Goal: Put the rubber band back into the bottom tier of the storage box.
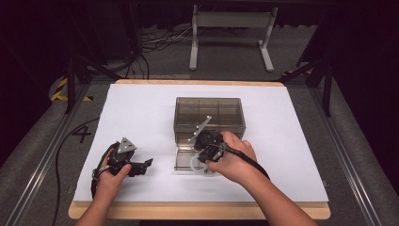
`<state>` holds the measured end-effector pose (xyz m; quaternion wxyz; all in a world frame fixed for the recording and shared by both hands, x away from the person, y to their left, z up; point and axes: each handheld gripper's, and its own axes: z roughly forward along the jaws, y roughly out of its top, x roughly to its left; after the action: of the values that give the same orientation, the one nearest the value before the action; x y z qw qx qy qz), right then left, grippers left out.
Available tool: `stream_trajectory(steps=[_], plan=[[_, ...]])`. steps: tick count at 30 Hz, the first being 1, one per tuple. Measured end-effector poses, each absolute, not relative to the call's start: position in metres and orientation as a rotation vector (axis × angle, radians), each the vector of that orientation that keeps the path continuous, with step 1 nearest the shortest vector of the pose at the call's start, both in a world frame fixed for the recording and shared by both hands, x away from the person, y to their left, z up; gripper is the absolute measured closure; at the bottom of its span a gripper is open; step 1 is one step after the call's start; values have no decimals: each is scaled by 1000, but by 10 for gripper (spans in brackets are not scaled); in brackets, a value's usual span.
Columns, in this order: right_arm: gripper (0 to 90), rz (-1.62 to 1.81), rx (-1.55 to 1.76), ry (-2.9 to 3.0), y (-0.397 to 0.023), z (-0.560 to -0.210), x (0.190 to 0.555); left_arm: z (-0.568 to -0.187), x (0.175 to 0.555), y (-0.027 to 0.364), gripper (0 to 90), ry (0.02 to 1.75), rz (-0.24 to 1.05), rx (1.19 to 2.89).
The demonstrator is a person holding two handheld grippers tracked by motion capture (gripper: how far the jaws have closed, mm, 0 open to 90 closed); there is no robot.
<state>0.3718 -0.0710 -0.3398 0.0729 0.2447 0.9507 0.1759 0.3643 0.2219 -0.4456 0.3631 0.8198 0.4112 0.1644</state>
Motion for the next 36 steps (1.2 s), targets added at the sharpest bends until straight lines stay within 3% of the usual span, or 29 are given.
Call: stream_trajectory(steps=[36], plan=[[831,291,904,2802,-86,-362,420,-446,364,221,161,1052,427,2117]])
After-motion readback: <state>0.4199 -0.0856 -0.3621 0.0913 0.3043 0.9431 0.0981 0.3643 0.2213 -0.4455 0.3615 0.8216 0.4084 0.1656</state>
